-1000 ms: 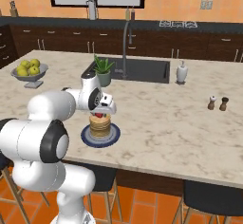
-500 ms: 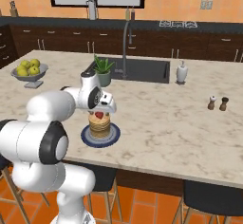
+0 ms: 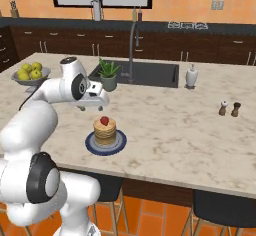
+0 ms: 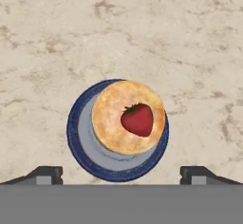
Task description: Take the strawberry from the fridge and place it on top of the pancake, located on the dining counter.
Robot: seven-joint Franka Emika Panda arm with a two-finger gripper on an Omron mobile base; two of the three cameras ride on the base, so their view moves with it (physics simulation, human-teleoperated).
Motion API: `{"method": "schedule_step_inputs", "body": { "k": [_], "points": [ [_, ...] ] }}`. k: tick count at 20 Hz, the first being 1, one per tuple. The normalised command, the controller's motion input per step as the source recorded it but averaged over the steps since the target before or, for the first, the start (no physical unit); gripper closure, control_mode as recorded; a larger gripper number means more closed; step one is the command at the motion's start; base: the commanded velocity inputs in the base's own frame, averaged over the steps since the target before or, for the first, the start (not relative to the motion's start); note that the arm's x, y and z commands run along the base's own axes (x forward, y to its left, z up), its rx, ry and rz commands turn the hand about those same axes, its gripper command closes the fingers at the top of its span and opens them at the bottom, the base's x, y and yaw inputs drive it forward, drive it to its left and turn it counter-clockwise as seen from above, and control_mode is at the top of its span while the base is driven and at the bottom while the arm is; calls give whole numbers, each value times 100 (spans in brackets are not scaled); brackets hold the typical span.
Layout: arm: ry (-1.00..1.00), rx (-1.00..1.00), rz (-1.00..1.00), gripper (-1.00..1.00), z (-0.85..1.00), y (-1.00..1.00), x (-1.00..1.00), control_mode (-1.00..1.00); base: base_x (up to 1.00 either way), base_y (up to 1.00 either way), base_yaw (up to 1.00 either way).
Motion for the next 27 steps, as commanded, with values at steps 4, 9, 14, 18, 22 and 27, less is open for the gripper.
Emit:
{"method": "schedule_step_inputs", "body": {
  "k": [4, 9, 14, 18, 22, 27],
  "points": [
    [0, -1, 5, -100, 3, 81, -100, -100, 0, 0, 0],
    [0, 0, 4, -100, -11, 51, -100, -100, 0, 0, 0],
    [1, -3, 5, -100, -25, 15, -62, -100, 0, 0, 0],
    [1, 0, 0, -100, -1, 0, 0, -100, 0, 0, 0],
    [0, 0, 0, -100, 0, 0, 0, -100, 0, 0, 0],
    [0, 0, 0, -100, -13, 1, 0, -100, 0, 0, 0]
  ]
}}
